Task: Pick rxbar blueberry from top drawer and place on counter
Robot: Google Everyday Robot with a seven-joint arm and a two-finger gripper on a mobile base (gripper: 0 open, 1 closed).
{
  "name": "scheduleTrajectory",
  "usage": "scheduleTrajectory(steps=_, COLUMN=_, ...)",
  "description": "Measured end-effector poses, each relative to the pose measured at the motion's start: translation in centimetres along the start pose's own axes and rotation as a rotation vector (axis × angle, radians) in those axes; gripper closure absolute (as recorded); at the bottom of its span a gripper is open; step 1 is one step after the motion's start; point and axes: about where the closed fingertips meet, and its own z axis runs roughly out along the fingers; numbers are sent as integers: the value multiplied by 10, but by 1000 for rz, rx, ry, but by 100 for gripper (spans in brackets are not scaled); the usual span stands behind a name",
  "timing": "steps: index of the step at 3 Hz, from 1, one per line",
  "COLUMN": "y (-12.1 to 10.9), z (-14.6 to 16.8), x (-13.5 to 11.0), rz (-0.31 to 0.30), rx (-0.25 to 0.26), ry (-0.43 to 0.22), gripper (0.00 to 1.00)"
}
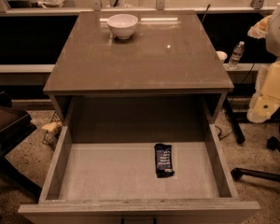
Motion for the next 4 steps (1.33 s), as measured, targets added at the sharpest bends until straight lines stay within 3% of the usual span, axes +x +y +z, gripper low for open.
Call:
scheduleTrajectory(steps=1, y=0, z=0, x=0, rz=0, rx=0, ry=0, gripper=0)
scheduleTrajectory(steps=2, y=-1, z=16, x=13, rz=107, rx=-4, ry=-2, gripper=0)
scheduleTrajectory(steps=4, y=9, z=106, x=58, rz=425, rx=-72, ry=168, gripper=0)
